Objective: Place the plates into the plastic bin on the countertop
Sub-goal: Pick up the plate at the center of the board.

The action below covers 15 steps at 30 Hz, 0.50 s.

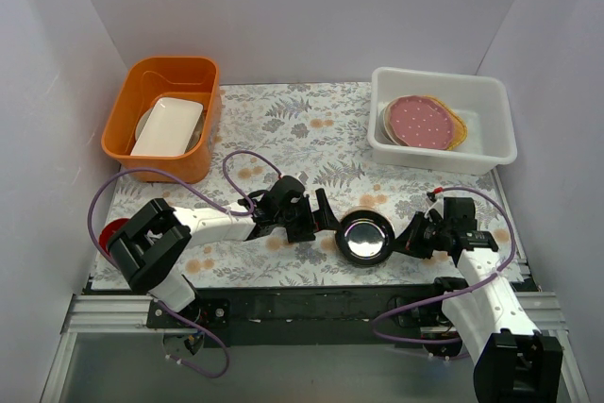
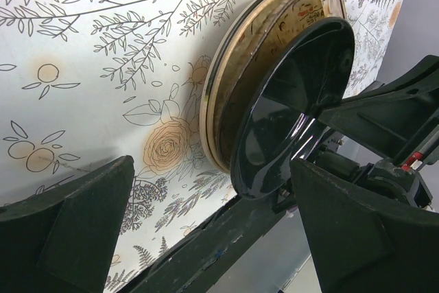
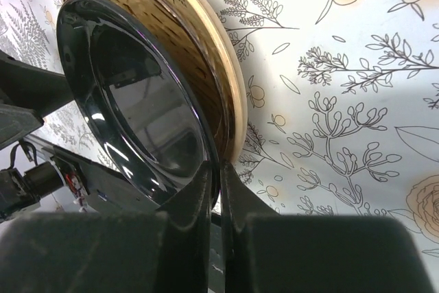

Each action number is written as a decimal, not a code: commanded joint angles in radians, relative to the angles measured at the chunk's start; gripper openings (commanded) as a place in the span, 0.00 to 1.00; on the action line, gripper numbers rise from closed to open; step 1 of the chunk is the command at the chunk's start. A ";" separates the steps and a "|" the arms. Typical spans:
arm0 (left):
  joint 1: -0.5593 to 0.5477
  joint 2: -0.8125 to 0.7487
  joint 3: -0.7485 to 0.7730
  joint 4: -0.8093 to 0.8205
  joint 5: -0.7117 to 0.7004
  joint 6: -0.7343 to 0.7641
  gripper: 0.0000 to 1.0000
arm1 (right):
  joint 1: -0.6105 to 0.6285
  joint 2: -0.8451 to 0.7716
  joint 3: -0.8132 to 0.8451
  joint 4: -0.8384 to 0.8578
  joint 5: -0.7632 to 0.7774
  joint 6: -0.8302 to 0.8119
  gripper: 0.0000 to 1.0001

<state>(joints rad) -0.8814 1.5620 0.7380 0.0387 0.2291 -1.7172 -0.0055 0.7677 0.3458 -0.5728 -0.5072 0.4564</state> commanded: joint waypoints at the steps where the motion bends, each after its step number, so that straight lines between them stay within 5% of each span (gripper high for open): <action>1: -0.007 -0.029 0.018 0.012 0.006 0.013 0.97 | 0.004 -0.005 0.009 0.008 0.013 0.001 0.08; 15: -0.007 -0.083 0.005 -0.002 -0.024 0.021 0.98 | 0.004 -0.005 0.099 -0.006 0.006 0.022 0.01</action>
<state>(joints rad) -0.8814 1.5467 0.7376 0.0345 0.2245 -1.7142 -0.0051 0.7650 0.3809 -0.5827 -0.4919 0.4683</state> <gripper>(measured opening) 0.981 0.042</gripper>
